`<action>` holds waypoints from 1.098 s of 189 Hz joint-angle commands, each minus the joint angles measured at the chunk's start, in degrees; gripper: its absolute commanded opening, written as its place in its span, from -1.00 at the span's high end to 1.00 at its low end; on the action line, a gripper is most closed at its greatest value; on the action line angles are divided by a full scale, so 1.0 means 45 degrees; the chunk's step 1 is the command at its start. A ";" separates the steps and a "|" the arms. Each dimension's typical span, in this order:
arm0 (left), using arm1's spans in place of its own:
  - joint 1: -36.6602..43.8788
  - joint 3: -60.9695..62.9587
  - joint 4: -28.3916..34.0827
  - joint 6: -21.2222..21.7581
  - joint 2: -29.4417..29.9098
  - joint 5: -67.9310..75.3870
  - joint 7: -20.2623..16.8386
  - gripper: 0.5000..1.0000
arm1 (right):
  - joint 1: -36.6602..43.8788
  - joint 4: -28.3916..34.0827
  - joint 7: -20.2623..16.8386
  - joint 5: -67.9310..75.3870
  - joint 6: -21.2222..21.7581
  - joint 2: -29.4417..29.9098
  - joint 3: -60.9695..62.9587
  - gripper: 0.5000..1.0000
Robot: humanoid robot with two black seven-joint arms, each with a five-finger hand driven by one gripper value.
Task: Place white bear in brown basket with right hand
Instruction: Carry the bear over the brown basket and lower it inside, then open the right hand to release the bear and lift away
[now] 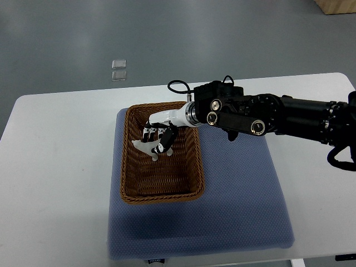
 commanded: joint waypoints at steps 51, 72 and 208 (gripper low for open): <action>0.0000 0.0001 0.0006 0.0000 0.0000 0.0003 -0.0001 -1.00 | -0.0363 -0.0201 0.0014 -0.0003 -0.0446 0.0010 -0.0001 0.82; 0.0000 0.0001 0.0006 0.0000 0.0000 0.0003 -0.0001 -1.00 | -0.0402 -0.0201 0.0014 -0.0003 -0.0426 0.0010 0.0019 0.25; 0.0000 0.0001 0.0006 0.0000 0.0000 0.0003 -0.0001 -1.00 | -0.1047 -0.0162 0.0151 0.0524 -0.0524 -0.3017 0.6444 -0.58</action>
